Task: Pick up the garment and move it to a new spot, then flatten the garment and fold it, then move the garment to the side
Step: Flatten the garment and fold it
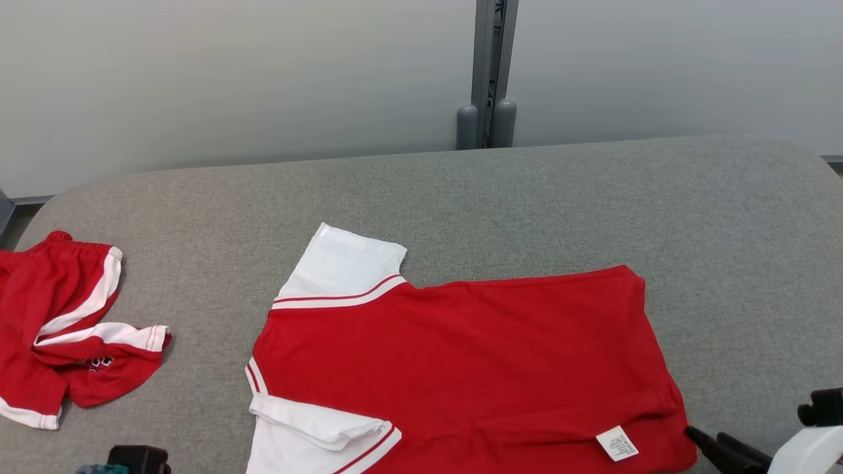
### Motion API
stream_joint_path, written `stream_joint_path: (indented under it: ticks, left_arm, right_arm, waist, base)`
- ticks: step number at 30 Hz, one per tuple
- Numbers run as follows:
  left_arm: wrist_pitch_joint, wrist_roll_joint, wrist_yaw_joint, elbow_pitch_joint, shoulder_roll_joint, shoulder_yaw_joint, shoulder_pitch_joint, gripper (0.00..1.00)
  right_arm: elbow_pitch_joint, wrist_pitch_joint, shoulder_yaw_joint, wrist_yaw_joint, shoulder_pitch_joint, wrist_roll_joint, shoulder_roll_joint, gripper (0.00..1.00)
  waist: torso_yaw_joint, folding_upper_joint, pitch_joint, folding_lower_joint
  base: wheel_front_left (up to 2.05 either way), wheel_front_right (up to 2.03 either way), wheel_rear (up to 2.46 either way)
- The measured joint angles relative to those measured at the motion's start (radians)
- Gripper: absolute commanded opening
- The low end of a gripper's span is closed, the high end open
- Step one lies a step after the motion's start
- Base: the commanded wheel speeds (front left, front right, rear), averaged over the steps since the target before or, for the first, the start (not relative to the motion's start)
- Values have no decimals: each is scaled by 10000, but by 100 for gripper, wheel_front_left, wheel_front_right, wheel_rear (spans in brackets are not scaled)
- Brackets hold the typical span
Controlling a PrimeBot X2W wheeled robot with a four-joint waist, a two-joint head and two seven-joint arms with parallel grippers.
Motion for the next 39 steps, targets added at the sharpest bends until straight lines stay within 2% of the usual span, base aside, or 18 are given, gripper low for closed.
stream_joint_path:
  ticks: [4,8,10,12,14,19,25,28,33,36,39]
  left_arm:
    - [-280,311,313,-360,401,337,-262,100]
    - [-614,742,497,-591,548,706,-865,100]
    - [-686,926,466,-575,550,878,-1375,100]
    - [-713,1087,284,-276,422,997,-1970,100]
    - [-435,1315,-123,134,364,894,-2582,100]
    - [263,1632,-1505,1536,-196,656,-4599,100]
    - [1419,1499,-3141,3446,-1141,497,-6940,100]
    - [2107,1559,-3806,4414,-1450,267,-7968,100]
    - [3101,1517,-4535,5758,-1950,-23,-9214,100]
    - [3837,1498,-4907,6209,-2042,-410,-9688,100]
    - [4067,1499,-5028,6604,-1994,-621,-10049,100]
  right_arm:
    - [-326,-466,-602,0,37,-299,-268,100]
    - [-477,-1193,-1373,0,-243,-1041,-328,100]
    - [-341,-1300,-1687,0,-669,-1565,-199,100]
    - [-205,-1302,-1875,0,-1151,-2027,207,100]
    - [17,-1080,-1956,2,-1685,-2464,663,100]
    - [1116,-629,-2265,0,-3166,-3404,1526,100]
    - [2424,130,-2372,0,-4683,-3687,2516,100]
    - [2859,577,-2207,2,-5281,-3705,2844,100]
    - [3356,1170,-1889,2,-6047,-3770,3204,100]
    - [3473,1450,-1689,0,-6442,-3785,3405,100]
    - [3423,1519,-1469,2,-6817,-3781,3662,100]
  waist:
    - [-24,0,-32,0]
    - [-109,0,-24,0]
    - [-171,0,31,0]
    - [-218,-1,136,0]
    - [-280,0,302,0]
    - [-399,0,977,0]
    - [-505,0,1995,0]
    - [-572,-1,2500,0]
    - [-744,0,3181,0]
    - [-916,0,3474,0]
    - [-1172,0,3705,0]
  base:
    - [0,0,0]
    - [0,0,0]
    - [0,0,0]
    - [0,0,0]
    - [0,0,0]
    - [0,0,0]
    - [0,0,0]
    - [0,0,0]
    - [0,0,0]
    - [0,0,0]
    - [0,0,0]
